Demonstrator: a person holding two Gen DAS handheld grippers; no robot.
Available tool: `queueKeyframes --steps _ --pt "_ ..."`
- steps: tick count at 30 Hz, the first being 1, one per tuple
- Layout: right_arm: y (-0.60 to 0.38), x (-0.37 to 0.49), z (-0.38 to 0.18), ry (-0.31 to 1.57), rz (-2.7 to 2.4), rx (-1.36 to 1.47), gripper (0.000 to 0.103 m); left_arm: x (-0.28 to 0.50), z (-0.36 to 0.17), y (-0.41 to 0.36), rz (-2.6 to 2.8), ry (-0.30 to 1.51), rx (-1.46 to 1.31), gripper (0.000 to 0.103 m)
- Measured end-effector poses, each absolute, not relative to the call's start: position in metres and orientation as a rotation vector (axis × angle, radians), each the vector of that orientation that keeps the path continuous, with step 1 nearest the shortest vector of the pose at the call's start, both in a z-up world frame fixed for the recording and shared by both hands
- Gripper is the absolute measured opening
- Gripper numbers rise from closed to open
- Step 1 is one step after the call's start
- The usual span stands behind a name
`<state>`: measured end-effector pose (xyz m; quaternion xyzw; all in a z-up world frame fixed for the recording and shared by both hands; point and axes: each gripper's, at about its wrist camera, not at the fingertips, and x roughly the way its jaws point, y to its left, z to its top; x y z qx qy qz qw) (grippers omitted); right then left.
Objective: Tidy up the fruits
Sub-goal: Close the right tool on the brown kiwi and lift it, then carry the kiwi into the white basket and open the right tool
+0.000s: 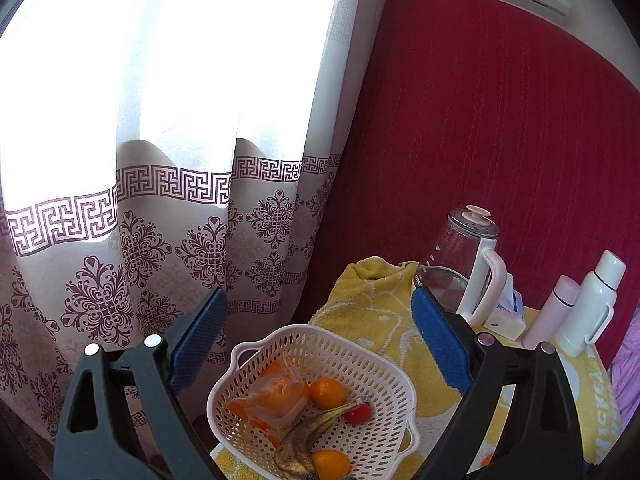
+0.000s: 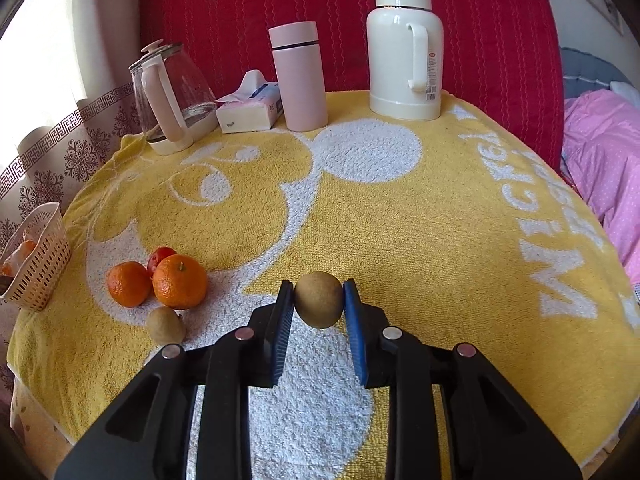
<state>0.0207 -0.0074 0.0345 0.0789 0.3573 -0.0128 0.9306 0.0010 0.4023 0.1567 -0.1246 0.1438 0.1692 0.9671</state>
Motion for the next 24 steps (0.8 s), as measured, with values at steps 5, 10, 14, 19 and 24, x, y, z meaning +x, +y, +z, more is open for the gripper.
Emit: queueKeyframes --steps 5,10,14,19,24 --pt "0.029 0.019 0.06 0.71 0.119 0.19 0.026 -0.007 0.162 0.416 0.353 0.272 -0.291 0.094" --pt "0.098 0.03 0.088 0.687 0.284 0.144 0.026 -0.013 0.167 0.427 0.352 0.257 -0.311 0.095" --pt "0.156 0.043 0.105 0.711 0.435 0.146 0.026 -0.019 0.17 0.435 0.348 0.242 -0.332 0.095" --pt "0.226 0.05 0.115 0.727 0.555 0.087 0.026 -0.023 0.172 0.445 0.339 0.232 -0.353 0.095" --pt "0.274 0.056 0.113 0.762 0.628 0.043 0.026 -0.028 0.174 0.453 0.357 0.219 -0.373 0.095"
